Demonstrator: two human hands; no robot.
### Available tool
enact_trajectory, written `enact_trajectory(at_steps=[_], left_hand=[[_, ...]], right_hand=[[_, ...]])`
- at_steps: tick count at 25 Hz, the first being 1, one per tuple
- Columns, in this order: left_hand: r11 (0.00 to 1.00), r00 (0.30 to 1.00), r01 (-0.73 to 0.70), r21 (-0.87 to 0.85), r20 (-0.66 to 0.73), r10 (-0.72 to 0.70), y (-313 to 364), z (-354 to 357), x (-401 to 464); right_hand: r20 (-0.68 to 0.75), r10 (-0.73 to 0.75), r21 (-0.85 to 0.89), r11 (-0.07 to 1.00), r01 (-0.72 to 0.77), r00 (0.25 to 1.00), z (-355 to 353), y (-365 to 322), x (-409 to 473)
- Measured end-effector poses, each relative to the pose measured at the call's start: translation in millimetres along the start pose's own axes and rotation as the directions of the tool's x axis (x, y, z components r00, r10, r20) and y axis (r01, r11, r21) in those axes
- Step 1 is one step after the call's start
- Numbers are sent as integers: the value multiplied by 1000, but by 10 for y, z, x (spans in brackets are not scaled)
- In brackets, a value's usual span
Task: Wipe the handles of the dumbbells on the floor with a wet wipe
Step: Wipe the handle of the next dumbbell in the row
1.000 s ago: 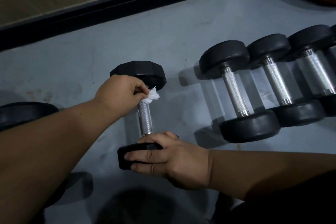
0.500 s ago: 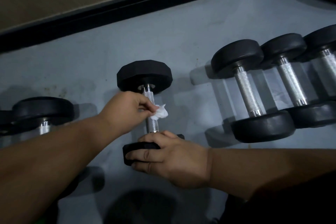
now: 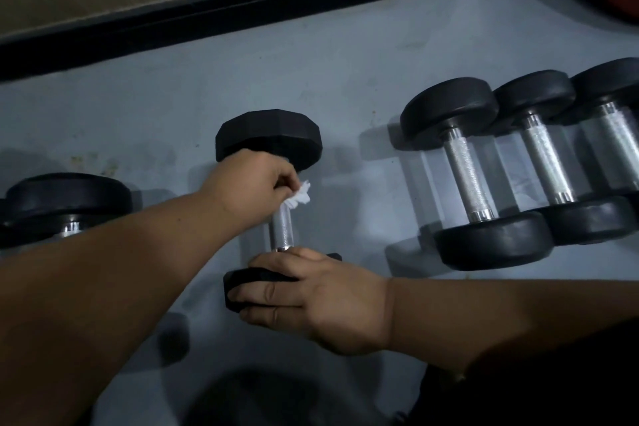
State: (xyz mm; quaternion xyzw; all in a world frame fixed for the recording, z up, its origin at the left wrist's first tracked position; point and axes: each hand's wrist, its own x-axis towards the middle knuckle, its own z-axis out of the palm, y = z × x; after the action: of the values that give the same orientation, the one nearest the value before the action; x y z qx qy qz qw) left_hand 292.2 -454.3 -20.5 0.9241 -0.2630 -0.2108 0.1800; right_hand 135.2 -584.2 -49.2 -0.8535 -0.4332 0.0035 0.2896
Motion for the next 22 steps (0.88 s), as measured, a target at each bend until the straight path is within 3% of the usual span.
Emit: enact_trajectory(at_steps=[5,7,11,16,22], left_hand=[[996,992,22,-82,-121,-32,-126,54,144],[978,986,58,-202,-145,-88,-157,95,89],[943,996,71,-325,-24,-84,-107,103,-173],[963,936,90,-252,353,5,-59,7,-489],[997,956,-69,-34,285,76,-37,-27,-429]], right_hand=[[-18,3,3,1000,-3,1000,-10,12,-37],[-23,4,22,1000,-3,1000,-23,18,-67],[-10,14,22,1000,-14,1000,-62,40,-153],[-19,42,15,999,-41,999,-41,40,-269],[-8,55,33,998,-55,998,-33,52,-281]])
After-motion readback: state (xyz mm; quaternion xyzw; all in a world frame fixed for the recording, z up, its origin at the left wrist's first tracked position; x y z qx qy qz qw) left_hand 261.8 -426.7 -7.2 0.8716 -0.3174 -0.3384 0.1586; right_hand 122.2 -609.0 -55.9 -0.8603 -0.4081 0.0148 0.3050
